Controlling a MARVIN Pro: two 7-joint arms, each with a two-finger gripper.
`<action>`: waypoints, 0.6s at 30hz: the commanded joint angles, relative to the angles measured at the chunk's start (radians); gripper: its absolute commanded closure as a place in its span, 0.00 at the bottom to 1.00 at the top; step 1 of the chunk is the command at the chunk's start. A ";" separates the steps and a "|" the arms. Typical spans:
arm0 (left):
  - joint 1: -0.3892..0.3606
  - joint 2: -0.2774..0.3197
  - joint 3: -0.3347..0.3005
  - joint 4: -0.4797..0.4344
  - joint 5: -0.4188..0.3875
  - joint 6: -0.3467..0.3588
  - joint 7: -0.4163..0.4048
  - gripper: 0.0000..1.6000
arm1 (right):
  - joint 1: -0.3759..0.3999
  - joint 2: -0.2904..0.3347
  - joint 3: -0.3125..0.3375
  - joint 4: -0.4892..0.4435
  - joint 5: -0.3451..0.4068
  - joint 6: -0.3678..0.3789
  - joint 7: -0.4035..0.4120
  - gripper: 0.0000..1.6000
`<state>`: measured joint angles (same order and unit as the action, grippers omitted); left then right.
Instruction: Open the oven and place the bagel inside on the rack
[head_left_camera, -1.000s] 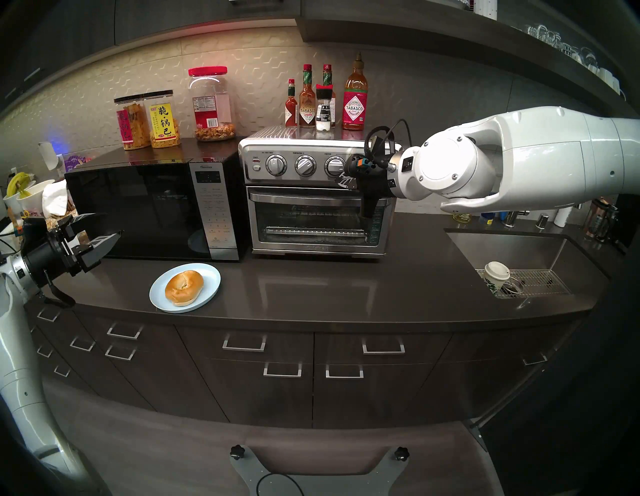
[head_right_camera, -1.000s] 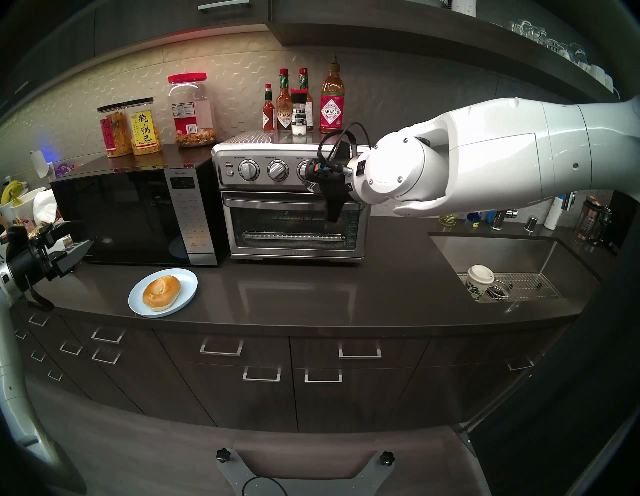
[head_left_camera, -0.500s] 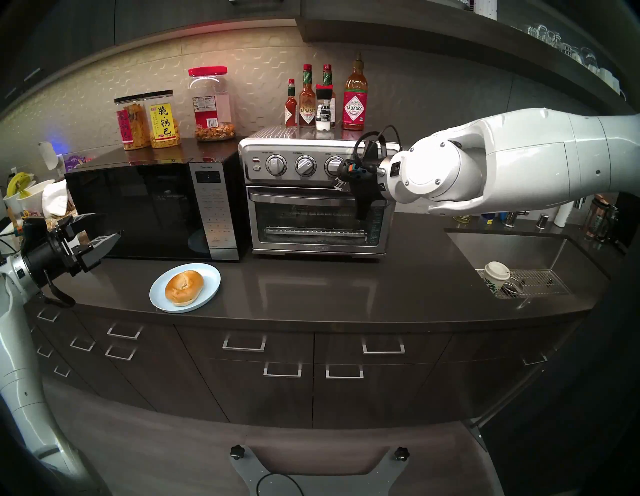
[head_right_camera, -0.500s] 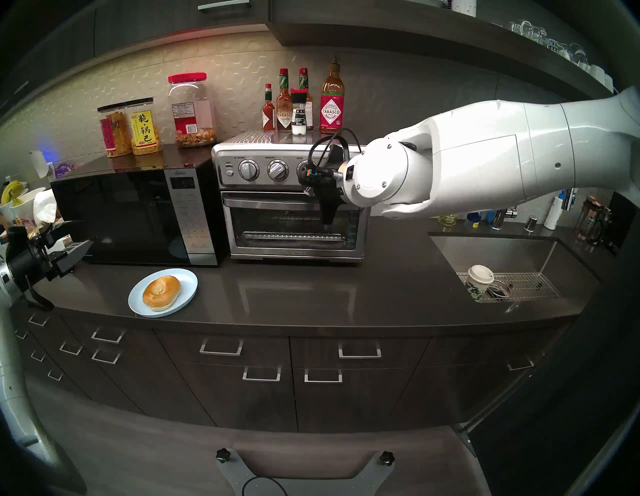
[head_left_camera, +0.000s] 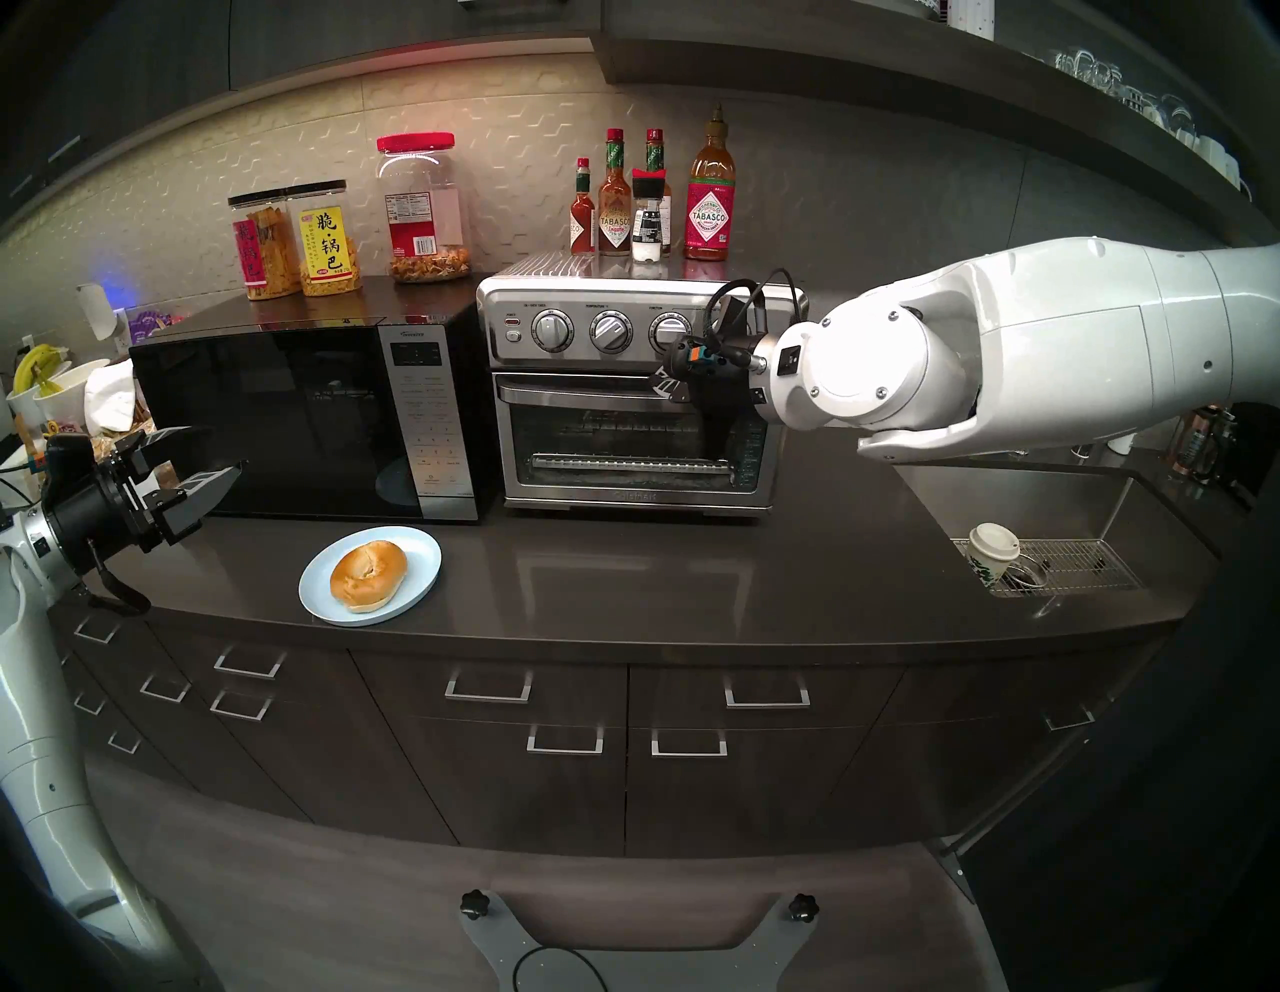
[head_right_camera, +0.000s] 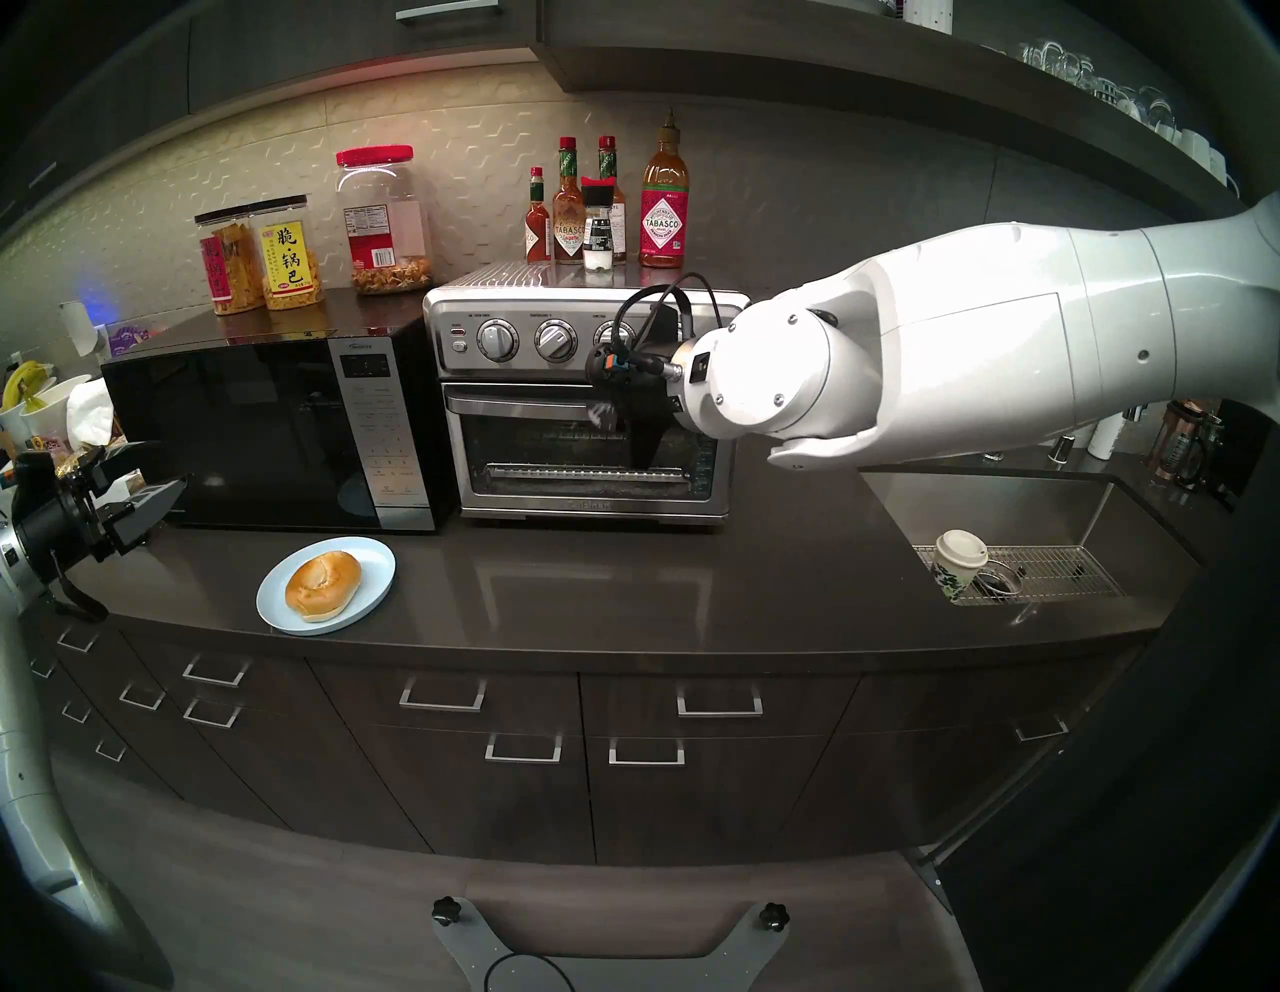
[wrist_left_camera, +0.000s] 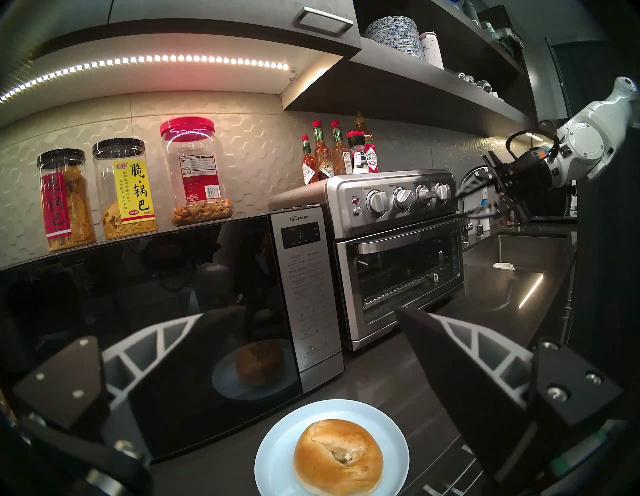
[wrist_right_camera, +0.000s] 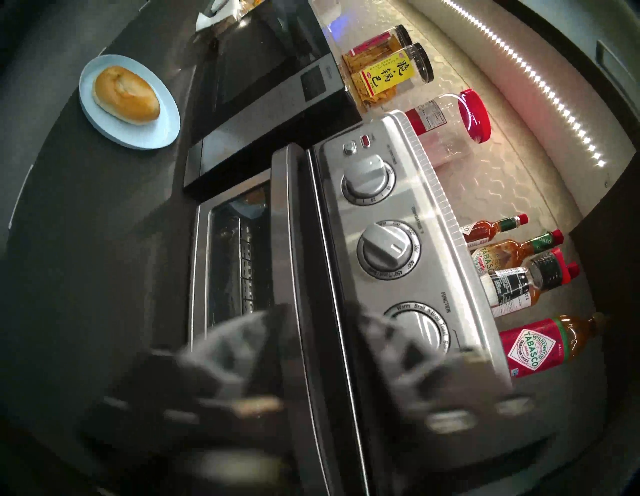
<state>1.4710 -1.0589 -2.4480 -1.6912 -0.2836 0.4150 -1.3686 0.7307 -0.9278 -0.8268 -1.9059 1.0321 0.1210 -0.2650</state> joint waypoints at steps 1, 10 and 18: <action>-0.006 0.004 -0.003 -0.010 -0.004 -0.002 -0.002 0.00 | 0.109 0.111 -0.017 -0.077 0.013 -0.027 -0.068 0.00; -0.006 0.003 -0.003 -0.011 -0.004 -0.002 -0.002 0.00 | 0.124 0.172 -0.025 -0.125 -0.010 -0.024 -0.084 0.00; -0.006 0.003 -0.003 -0.012 -0.004 -0.002 -0.002 0.00 | 0.125 0.183 -0.024 -0.132 -0.020 -0.021 -0.086 0.00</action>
<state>1.4707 -1.0591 -2.4480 -1.6911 -0.2831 0.4151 -1.3690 0.8234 -0.7750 -0.8594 -2.0463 1.0155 0.1003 -0.3367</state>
